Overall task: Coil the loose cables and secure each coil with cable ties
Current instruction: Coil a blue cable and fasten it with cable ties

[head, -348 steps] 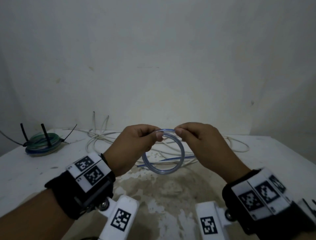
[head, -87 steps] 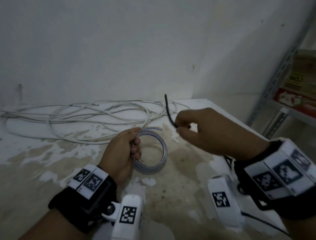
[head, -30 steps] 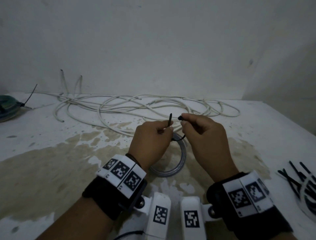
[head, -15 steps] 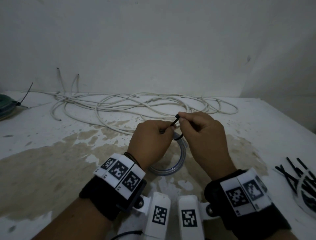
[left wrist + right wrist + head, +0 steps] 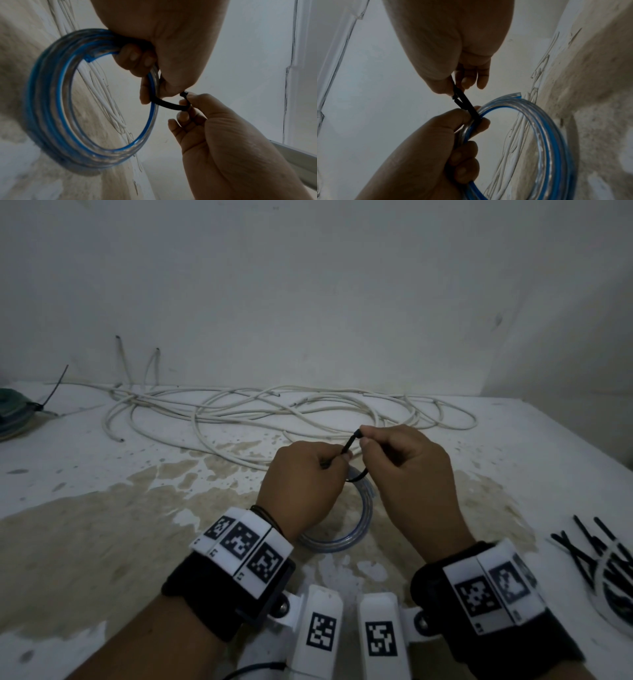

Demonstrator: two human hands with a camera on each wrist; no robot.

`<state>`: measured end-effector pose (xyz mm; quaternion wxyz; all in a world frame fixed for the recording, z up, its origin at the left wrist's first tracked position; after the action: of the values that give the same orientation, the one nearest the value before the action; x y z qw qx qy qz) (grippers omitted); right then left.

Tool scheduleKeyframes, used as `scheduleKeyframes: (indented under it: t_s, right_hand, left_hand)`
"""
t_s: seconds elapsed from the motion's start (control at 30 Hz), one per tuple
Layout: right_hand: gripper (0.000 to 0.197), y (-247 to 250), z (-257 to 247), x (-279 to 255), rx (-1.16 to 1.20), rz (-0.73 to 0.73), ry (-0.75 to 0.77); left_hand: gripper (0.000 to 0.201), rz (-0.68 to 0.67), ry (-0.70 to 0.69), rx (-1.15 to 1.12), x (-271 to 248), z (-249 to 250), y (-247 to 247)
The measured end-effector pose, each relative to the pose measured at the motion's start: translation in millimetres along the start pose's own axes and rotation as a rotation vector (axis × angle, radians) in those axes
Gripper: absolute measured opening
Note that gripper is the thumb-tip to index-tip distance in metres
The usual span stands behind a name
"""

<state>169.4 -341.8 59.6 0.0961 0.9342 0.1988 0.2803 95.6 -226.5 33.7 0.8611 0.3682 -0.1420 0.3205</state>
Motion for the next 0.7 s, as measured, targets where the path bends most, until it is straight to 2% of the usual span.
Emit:
scheduleKeyframes:
  t_s: [0.23, 0.47, 0.7]
  right_hand:
    - [0.017, 0.1, -2.4, -1.4, 0.002, 0.003, 0.016]
    - [0.016, 1.2, -2.0, -1.1, -0.015, -0.017, -0.030]
    - [0.017, 2.3, 2.5, 0.3, 0.140, -0.079, -0.151]
  left_hand:
    - [0.023, -0.026, -0.020, 0.014, 0.4, 3.3, -1.8]
    - [0.024, -0.065, -0.081, 0.082, -1.0, 8.5, -5.7]
    - [0.025, -0.057, -0.122, 0.100, -1.1, 13.9, -4.9]
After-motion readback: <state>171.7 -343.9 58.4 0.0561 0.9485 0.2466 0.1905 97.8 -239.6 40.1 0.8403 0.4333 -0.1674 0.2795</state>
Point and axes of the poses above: each hand's wrist, its own x-axis towards the middle knuckle, its own y-axis out of the back of the hand, z = x × y, the point moved 8 cm from there along x, towards the middle knuckle, and after that the axes turned 10 degrees about -y, right-handed, at the moved point
